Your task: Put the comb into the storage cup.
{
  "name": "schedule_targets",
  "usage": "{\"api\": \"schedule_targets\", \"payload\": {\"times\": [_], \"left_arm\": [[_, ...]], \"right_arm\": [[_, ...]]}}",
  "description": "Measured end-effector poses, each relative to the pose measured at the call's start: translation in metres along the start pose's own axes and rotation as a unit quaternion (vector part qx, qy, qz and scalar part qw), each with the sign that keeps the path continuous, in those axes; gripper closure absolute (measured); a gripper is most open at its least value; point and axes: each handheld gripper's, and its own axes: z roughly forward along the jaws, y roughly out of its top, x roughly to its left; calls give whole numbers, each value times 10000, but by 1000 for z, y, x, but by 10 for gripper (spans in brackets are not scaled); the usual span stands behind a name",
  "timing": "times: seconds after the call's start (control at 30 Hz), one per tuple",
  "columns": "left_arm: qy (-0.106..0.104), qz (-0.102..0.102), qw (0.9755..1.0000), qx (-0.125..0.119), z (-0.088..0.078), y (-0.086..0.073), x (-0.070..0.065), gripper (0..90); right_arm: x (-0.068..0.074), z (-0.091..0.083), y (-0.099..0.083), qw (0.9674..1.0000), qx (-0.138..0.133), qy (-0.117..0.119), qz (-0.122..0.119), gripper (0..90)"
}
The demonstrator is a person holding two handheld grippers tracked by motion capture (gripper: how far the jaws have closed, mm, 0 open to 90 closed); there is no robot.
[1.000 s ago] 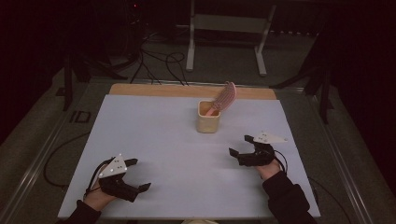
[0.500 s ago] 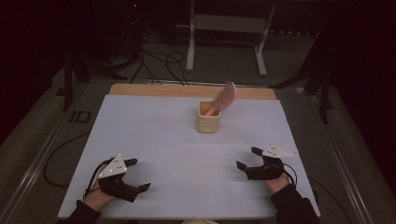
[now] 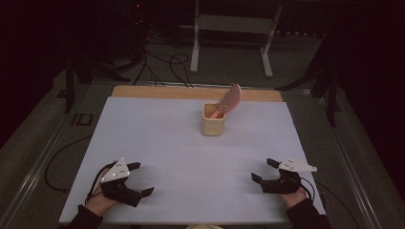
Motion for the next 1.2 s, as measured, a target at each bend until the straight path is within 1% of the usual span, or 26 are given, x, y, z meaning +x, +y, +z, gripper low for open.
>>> {"api": "schedule_targets", "payload": {"times": [0.13, 0.23, 0.3, 0.37, 0.43, 0.57, 0.83, 0.97, 1.2], "left_arm": [[-1, 1, 10000, -5, 0, 0, 0, 1], [3, 13, 10000, 6, 0, 0, -1, 1], [9, 16, 10000, 10, 0, 0, -1, 1], [10, 17, 10000, 7, 0, 0, -1, 1], [8, 20, 10000, 11, 0, 0, -1, 1], [15, 28, 10000, 10, -1, 0, -1, 1], [20, 19, 10000, 12, -1, 0, -1, 1], [20, 16, 10000, 11, 0, 0, -1, 1], [12, 5, 10000, 0, -1, 0, -1, 1]], "right_arm": [[1, -5, -7, 10000, 60, -22, 53, 93], [2, -6, -9, 10000, 72, -40, 0, 93], [3, -4, -9, 9999, 79, -80, -94, 93], [4, -2, -8, 9999, 85, -65, -131, 93], [6, 0, -8, 9997, 152, -77, -187, 93], [6, 0, -8, 9996, 162, -80, -195, 93], [9, 2, -7, 9993, 157, -128, -300, 93], [10, 3, -7, 9993, 160, -88, -332, 93], [10, 4, -7, 9993, 173, -46, -320, 93]]}}
